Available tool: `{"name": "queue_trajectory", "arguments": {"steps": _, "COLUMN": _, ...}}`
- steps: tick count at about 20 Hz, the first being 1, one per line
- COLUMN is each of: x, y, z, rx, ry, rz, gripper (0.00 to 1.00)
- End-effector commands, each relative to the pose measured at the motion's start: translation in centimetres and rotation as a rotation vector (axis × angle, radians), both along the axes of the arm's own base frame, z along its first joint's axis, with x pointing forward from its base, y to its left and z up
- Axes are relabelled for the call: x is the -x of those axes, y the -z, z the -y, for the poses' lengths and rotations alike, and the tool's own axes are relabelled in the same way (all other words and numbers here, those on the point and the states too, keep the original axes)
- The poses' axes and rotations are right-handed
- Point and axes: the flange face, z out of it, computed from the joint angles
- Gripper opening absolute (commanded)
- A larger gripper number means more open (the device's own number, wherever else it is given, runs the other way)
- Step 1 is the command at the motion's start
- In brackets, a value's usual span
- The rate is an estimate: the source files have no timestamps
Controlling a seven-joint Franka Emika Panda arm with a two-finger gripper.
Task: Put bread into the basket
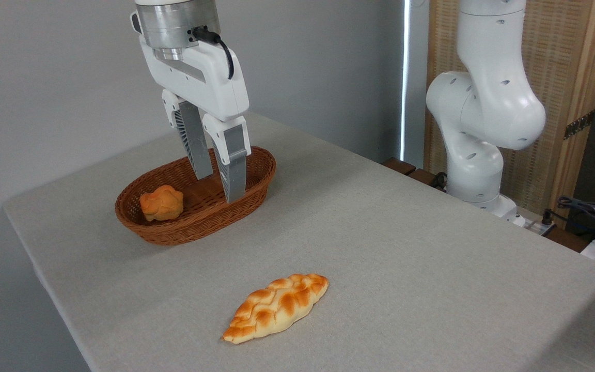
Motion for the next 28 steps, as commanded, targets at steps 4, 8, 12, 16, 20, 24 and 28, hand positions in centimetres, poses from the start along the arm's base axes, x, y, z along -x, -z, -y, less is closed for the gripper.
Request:
{"name": "queue_trajectory", "arguments": {"steps": 4, "x": 0.21, "y": -0.46, "z": -0.52, "rx": -0.004, "ry": -0.012, "rz": 0.007, "gripper": 1.0}}
{"name": "queue_trajectory", "arguments": {"steps": 8, "x": 0.2, "y": -0.46, "z": -0.6, "rx": -0.004, "ry": -0.016, "rz": 0.007, "gripper": 1.0}}
{"name": "queue_trajectory", "arguments": {"steps": 12, "x": 0.2, "y": -0.46, "z": -0.6, "rx": -0.004, "ry": -0.018, "rz": 0.007, "gripper": 1.0}}
{"name": "queue_trajectory", "arguments": {"steps": 16, "x": 0.2, "y": -0.46, "z": -0.6, "rx": -0.004, "ry": -0.02, "rz": 0.007, "gripper": 1.0}}
{"name": "queue_trajectory", "arguments": {"steps": 20, "x": 0.23, "y": -0.37, "z": -0.52, "rx": -0.004, "ry": -0.021, "rz": 0.004, "gripper": 1.0}}
{"name": "queue_trajectory", "arguments": {"steps": 24, "x": 0.25, "y": -0.29, "z": -0.42, "rx": -0.003, "ry": -0.033, "rz": 0.002, "gripper": 1.0}}
{"name": "queue_trajectory", "arguments": {"steps": 28, "x": 0.18, "y": -0.17, "z": 0.23, "rx": 0.002, "ry": -0.073, "rz": 0.002, "gripper": 1.0}}
